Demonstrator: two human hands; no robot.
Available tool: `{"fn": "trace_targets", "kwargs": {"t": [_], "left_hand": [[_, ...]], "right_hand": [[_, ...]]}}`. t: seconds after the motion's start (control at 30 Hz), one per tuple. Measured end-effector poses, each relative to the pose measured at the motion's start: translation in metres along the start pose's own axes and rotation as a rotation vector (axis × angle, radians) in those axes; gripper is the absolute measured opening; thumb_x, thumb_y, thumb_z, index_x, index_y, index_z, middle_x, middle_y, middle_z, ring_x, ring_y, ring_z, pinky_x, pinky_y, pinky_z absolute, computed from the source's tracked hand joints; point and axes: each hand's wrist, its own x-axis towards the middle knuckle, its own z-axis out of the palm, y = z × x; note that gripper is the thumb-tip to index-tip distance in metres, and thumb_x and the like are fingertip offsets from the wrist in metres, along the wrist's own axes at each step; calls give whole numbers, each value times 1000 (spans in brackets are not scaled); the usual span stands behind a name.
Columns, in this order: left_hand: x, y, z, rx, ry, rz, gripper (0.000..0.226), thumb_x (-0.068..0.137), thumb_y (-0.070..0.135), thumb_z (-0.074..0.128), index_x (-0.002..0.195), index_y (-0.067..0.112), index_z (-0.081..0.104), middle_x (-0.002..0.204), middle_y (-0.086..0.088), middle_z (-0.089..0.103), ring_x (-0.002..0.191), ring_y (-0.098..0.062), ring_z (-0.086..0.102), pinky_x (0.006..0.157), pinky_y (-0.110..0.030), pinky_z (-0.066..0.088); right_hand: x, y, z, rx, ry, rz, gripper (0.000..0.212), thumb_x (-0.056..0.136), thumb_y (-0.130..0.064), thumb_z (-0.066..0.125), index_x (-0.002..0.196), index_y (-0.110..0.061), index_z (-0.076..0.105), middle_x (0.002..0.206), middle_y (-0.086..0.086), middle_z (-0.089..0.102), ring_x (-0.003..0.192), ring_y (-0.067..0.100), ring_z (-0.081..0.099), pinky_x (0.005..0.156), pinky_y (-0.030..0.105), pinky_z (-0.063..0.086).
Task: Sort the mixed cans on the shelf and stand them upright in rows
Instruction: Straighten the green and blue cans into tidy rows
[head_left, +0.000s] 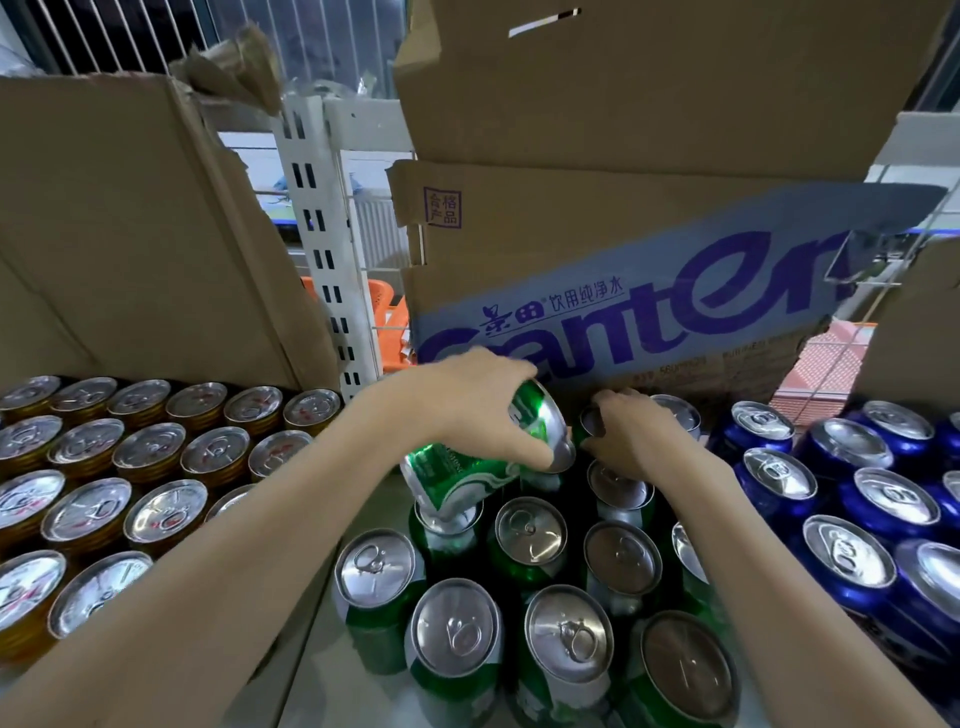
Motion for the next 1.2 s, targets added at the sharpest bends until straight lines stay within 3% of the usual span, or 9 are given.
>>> {"fn": "trace_targets", "kwargs": {"t": [0.17, 0.3, 0.43, 0.53, 0.63, 0.77, 0.93, 1.1, 1.2], "left_hand": [[-1, -5, -35, -177, 273, 19, 63, 69, 49, 72, 123, 28, 45, 112, 6, 55, 88, -10, 56, 73, -29, 50], [19, 2, -37, -78, 367, -36, 72, 61, 57, 75, 118, 23, 47, 112, 2, 57, 96, -19, 55, 80, -34, 48], [38, 7, -26, -110, 428, -186, 82, 60, 57, 78, 120, 11, 47, 107, -3, 52, 100, -25, 54, 75, -30, 42], [48, 5, -23, -136, 438, -245, 77, 59, 58, 79, 112, 9, 51, 92, 1, 49, 86, -19, 52, 68, -26, 38], [59, -1, -16, -126, 385, -259, 63, 56, 58, 81, 86, 10, 56, 71, 4, 49, 62, -11, 48, 49, -25, 35], [70, -8, -7, -74, 305, -304, 61, 57, 64, 77, 72, 12, 47, 69, 1, 47, 62, -14, 46, 48, -28, 33], [77, -11, 2, 21, 269, -286, 78, 54, 67, 76, 102, 10, 53, 87, -1, 49, 84, -23, 51, 65, -32, 40], [85, -11, 19, -37, 291, -289, 74, 60, 54, 81, 110, 9, 51, 97, -2, 53, 96, -27, 54, 69, -32, 41], [89, -14, 29, -39, 301, -294, 63, 68, 45, 80, 112, 10, 54, 112, -6, 56, 103, -29, 55, 71, -32, 40]], "right_hand": [[1, 3, -2, 44, 8, -5, 28, 88, -27, 55, 111, -13, 52, 119, 12, 52, 99, 25, 51, 70, 27, 35], [-2, 7, -10, 79, 76, -24, 13, 85, -25, 53, 88, -13, 56, 97, 10, 62, 82, 27, 57, 57, 27, 40], [-6, 11, -26, 145, 117, -15, 15, 79, -28, 61, 90, -18, 62, 93, 8, 64, 82, 25, 58, 63, 26, 40], [-8, 10, -52, 207, 152, -12, 30, 80, -32, 64, 107, -19, 65, 97, 6, 65, 87, 24, 59, 69, 28, 46], [-9, 8, -74, 261, 220, -19, 27, 76, -32, 67, 97, -16, 67, 94, 3, 65, 88, 23, 58, 69, 31, 47], [-5, 4, -85, 282, 232, -20, 29, 73, -33, 70, 90, -9, 67, 89, 6, 66, 83, 25, 61, 65, 33, 49], [4, 0, -80, 255, 192, -57, 37, 73, -29, 73, 104, -9, 66, 102, 8, 66, 91, 26, 60, 74, 36, 50], [12, -1, -63, 243, 84, -135, 56, 78, -18, 68, 132, -19, 51, 129, 2, 56, 117, 20, 51, 84, 22, 39], [23, 2, -39, 245, 28, -132, 52, 81, -14, 62, 132, -19, 50, 129, 5, 56, 117, 22, 51, 81, 19, 35]]}}
